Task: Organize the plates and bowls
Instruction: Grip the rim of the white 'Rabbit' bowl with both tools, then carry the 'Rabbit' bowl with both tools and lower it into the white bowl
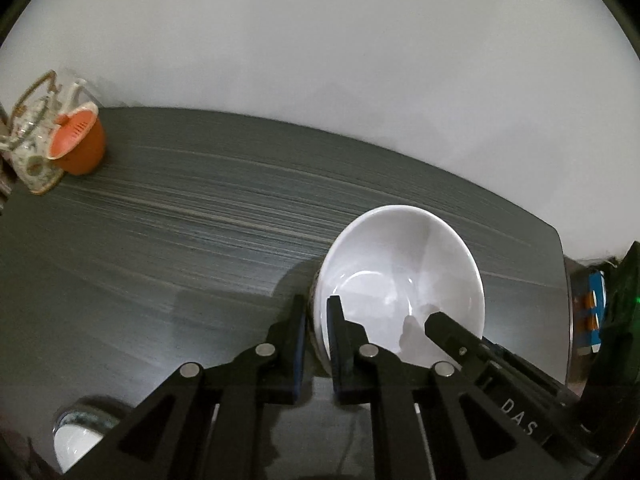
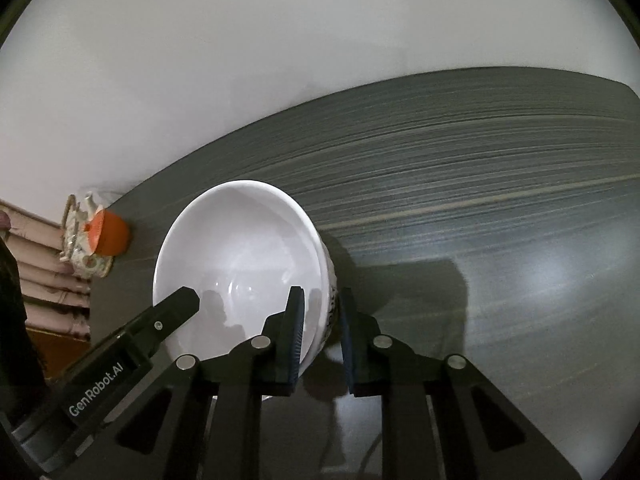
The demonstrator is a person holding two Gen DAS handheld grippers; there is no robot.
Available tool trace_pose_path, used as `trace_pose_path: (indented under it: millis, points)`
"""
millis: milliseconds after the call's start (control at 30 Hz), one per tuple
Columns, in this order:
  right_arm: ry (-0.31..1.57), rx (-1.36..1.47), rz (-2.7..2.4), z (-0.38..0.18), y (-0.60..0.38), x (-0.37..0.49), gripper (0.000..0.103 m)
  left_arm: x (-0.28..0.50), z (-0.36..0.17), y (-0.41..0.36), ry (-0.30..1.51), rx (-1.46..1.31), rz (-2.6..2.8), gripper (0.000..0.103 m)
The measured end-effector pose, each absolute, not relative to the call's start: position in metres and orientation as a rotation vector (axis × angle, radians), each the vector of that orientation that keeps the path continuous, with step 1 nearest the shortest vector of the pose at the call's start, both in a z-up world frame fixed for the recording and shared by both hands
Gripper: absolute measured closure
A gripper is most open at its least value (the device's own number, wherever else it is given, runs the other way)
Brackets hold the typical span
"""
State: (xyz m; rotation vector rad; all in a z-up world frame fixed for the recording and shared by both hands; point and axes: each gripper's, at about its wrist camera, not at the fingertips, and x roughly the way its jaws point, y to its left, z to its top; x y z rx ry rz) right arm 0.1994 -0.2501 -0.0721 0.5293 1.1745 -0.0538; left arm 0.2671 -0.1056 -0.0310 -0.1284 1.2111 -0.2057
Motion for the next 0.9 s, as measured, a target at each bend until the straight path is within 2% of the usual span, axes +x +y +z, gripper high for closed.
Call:
trace_pose_path:
  millis: [567,900]
  points:
    - [1.074,0.522,-0.014,0.003,-0.229,0.097,0.086,0.153,0.028,-0.066,1.143,-0.121,-0.204,0.093]
    - [1.066,0.504,0.001,0.016,-0.205,0.042,0.086,0.096,0.037,-0.055,1.137,-0.126,-0.207,0.092]
